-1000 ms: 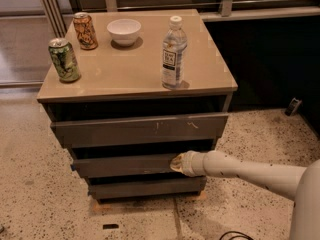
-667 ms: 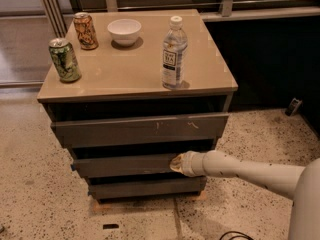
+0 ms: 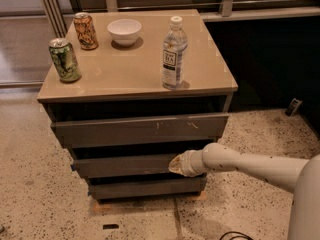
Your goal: Close middle drawer
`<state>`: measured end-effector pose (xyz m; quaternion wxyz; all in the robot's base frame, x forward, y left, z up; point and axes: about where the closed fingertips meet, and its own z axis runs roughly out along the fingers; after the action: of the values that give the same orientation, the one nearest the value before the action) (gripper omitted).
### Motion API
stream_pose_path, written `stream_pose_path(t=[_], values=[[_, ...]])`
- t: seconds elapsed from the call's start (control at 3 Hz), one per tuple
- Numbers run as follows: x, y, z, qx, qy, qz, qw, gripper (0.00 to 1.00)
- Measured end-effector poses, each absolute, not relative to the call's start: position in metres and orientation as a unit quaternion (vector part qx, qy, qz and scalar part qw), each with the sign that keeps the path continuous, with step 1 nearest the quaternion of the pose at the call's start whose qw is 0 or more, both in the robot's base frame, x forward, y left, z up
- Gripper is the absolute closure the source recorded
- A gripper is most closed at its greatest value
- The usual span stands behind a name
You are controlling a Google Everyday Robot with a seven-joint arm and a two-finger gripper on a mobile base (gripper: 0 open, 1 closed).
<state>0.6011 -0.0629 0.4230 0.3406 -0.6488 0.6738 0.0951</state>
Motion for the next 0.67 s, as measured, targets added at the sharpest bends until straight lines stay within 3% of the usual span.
stream_pose_path(t=[0.67], values=[[0.560,-0.076,0.452,-0.633,0.716,0.160,0.248,1.00]])
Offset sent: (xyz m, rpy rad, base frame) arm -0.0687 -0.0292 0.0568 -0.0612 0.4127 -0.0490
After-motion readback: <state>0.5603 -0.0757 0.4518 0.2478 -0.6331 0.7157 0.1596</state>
